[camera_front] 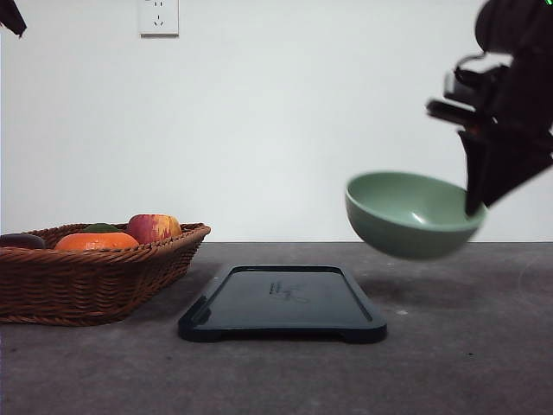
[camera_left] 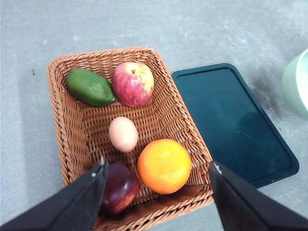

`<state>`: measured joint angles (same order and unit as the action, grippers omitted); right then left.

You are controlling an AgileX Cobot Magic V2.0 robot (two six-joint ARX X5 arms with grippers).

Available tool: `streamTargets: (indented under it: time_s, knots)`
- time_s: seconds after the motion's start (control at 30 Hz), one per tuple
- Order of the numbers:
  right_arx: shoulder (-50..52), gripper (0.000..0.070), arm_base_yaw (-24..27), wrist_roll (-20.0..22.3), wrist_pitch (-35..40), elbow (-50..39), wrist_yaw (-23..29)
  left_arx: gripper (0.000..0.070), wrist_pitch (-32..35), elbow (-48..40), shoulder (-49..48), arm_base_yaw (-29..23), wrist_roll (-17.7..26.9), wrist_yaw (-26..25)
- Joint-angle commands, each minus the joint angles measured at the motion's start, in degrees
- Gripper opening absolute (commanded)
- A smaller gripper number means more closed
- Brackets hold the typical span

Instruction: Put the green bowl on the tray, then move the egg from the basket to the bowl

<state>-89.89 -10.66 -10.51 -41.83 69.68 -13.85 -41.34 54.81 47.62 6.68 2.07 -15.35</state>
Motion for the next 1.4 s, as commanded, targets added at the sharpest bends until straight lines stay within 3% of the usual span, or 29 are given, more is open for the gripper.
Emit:
streamTargets:
  time_s: [0.0,0.3,0.67,1.37]
  knots:
    - [-0.28,0.0004,-1.37,0.77,-0.72,3.8,-0.26,0.0429,0.59,1.38,0.26,0.17,-0.22,-0.35]
    - [-1.96,0.0004,-6.93,0.97,-8.78,18.09,0.37,0.0429,0.57,1.38,0.26,0.17,-0.2,-0.35]
    - [-12.57,0.0004,-11.96,2.3,-15.66,31.92,0.61,0.0429,0.52,1.38,0.26,0.22,-0.2,-0.35]
    - [-31.27,0.0004,-14.6,3.47,-15.99,34.81,0.41,0.0429,0.52,1.38,0.27,0.22,-0.2,-0.35]
